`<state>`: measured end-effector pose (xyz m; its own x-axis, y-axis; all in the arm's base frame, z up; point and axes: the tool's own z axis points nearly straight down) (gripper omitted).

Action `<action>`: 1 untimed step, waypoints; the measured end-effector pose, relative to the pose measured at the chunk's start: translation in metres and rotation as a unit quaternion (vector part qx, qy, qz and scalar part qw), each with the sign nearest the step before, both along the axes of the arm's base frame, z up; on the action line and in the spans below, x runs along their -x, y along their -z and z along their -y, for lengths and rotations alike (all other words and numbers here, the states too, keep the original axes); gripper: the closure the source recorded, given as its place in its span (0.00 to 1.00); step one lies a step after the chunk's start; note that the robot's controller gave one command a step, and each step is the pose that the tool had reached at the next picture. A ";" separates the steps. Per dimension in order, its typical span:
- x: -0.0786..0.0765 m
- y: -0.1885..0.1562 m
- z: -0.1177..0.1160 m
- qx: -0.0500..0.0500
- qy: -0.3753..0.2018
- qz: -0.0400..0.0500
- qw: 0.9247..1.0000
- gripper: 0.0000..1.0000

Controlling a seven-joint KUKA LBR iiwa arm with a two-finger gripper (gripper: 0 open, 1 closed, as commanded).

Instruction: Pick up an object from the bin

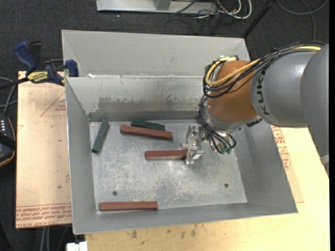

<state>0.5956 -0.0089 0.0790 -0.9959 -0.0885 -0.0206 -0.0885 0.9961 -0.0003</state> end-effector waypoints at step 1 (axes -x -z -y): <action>-0.029 -0.162 0.023 0.001 -0.034 -0.005 0.999 1.00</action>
Offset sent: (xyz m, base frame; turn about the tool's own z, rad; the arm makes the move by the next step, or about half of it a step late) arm 0.0000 0.0000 0.0000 0.0000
